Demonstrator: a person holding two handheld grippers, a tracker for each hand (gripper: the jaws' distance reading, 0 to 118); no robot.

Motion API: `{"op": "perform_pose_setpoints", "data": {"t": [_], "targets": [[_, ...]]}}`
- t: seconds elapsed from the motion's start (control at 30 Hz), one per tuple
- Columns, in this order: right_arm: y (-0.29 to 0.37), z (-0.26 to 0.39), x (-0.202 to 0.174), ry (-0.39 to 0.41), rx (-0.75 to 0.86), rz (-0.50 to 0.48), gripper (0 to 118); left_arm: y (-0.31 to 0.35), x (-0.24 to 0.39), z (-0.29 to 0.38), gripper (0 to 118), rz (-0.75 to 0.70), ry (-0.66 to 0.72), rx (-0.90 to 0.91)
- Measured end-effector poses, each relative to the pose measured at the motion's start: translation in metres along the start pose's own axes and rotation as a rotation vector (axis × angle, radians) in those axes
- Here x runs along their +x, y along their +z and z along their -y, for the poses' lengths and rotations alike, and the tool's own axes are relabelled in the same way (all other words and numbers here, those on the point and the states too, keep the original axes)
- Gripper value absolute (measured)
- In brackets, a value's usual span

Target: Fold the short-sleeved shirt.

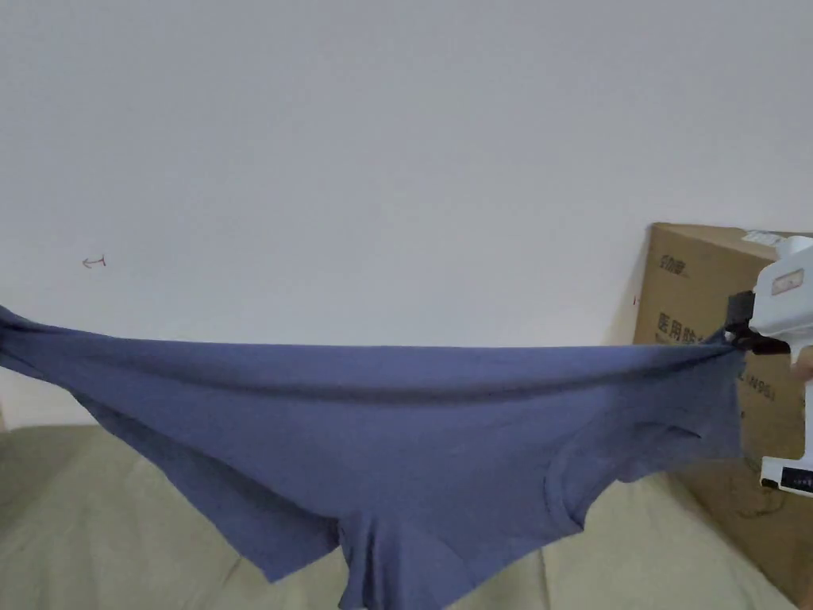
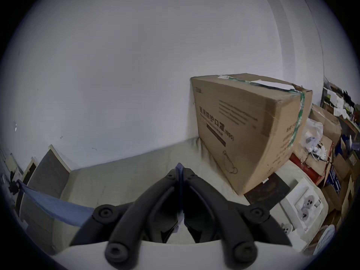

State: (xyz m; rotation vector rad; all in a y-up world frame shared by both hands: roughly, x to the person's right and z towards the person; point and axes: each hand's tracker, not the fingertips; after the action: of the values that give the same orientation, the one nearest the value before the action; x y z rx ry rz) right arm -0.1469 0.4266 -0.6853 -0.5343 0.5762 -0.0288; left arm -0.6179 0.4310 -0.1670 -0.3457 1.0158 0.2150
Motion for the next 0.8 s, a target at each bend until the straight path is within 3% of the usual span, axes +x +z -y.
{"op": "perform_pose_setpoints", "data": {"t": [0.2, 0.37, 0.47, 0.57, 0.67, 0.8], "targets": [[-0.037, 0.055, 0.006, -0.041, -0.118, -0.007, 2, 0.004, -0.018, 0.069, 1, 0.005, 0.0, -0.066], [-0.053, 0.141, 0.023, -0.043, -0.26, -0.031, 2, 0.026, -0.039, 0.167, 1, -0.04, 0.03, -0.19], [-0.054, 0.2, 0.039, -0.032, -0.359, 0.007, 2, 0.051, -0.057, 0.225, 1, -0.013, 0.072, -0.263], [-0.036, 0.258, 0.059, -0.059, -0.438, -0.008, 2, 0.077, -0.071, 0.277, 1, -0.028, 0.068, -0.377], [-0.012, 0.311, 0.083, -0.143, -0.49, -0.011, 2, 0.101, -0.086, 0.33, 1, -0.012, 0.097, -0.487], [0.026, 0.366, 0.105, -0.121, -0.546, 0.006, 2, 0.142, -0.104, 0.381, 1, 0.008, 0.141, -0.524]]}}
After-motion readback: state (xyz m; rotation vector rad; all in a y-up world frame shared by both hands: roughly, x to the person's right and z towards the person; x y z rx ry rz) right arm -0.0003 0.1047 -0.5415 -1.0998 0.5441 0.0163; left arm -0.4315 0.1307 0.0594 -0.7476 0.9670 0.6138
